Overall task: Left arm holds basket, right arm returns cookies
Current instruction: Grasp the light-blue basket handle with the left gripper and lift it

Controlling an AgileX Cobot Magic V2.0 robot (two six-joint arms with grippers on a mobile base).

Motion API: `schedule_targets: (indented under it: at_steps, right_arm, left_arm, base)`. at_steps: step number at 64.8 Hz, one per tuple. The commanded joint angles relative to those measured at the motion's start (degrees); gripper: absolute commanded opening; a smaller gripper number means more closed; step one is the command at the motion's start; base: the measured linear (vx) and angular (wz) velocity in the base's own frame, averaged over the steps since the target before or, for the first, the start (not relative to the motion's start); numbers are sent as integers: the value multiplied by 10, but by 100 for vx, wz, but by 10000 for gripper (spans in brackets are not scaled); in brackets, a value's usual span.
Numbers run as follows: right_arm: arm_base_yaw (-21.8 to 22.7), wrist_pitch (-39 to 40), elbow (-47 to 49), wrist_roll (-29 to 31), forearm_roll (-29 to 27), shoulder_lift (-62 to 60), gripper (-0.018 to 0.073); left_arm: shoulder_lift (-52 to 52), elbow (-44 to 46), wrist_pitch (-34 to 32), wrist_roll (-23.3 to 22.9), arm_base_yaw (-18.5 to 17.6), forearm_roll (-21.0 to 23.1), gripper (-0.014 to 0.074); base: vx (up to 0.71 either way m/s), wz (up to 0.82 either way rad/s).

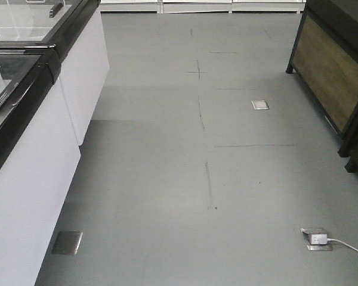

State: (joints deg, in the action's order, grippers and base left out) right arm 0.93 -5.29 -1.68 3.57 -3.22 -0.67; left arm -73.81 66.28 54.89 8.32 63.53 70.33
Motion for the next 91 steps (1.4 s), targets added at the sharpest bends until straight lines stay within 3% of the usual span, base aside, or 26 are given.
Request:
schedule_targets:
  at_steps: [1, 20, 33, 42, 66, 76, 91]
  right_arm:
    - [0, 44, 0, -1, 2, -6, -8]
    - [0, 44, 0, -1, 2, -6, -8]
    - [0, 44, 0, -1, 2, -6, -8]
    - [0, 44, 0, -1, 2, -6, -8]
    - [0, 44, 0, -1, 2, -6, -8]
    - [0, 44, 0, -1, 2, -6, -8]
    - [0, 44, 0, -1, 2, -6, -8]
  left_arm:
    - [6, 11, -27, 41, 0, 79, 444]
    - [-46, 11, -11, 46, 0, 107, 444]
    - [-77, 11, -2, 111, -2, 183, 444]
    - [-101, 11, 11, 112, -2, 191, 444]
    - [-132, 14, 13, 173, -4, 258, 444]
    - [-149, 30, 24, 191, -19, 287, 444]
    - [-166, 51, 13, 191, -53, 293, 444]
  base:
    - [0, 0]
    - [0, 0]
    - [0, 0]
    - [0, 0]
    - [0, 0]
    - [0, 0]
    - [0, 0]
